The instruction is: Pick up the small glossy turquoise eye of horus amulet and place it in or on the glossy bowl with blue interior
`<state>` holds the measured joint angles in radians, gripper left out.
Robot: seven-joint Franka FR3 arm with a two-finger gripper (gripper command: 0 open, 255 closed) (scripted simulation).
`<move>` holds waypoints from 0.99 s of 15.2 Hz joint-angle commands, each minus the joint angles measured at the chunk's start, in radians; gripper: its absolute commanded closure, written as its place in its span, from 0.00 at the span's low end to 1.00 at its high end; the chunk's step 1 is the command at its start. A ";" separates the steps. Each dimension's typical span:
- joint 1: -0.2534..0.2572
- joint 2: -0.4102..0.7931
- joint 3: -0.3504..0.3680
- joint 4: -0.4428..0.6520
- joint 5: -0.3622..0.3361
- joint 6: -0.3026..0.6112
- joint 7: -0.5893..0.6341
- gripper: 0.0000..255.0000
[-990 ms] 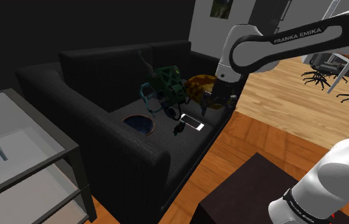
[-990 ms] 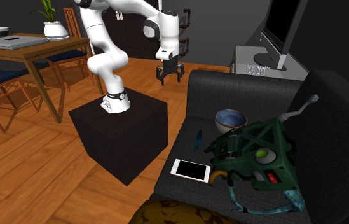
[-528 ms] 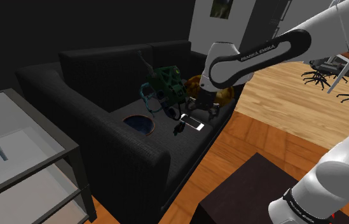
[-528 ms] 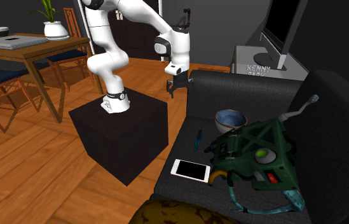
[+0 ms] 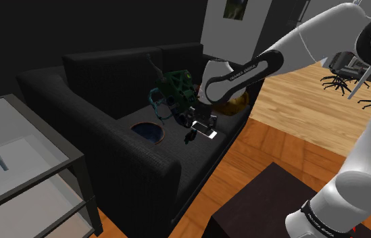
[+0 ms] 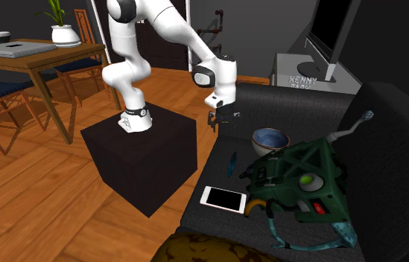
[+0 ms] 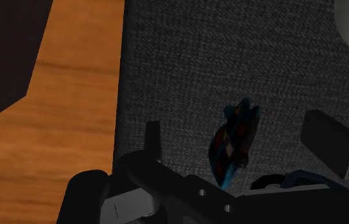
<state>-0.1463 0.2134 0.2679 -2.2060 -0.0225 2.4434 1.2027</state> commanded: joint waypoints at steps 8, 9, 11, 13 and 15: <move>0.055 0.299 -0.119 0.242 -0.101 0.082 0.266 0.00; 0.057 0.310 -0.121 0.244 -0.103 0.091 0.267 0.00; 0.060 0.333 -0.125 0.249 -0.108 0.109 0.270 0.00; 0.063 0.355 -0.129 0.254 -0.112 0.126 0.273 0.00; 0.066 0.379 -0.133 0.260 -0.117 0.143 0.276 0.00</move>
<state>-0.0822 0.5814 0.1369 -1.9469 -0.1368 2.5770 1.4764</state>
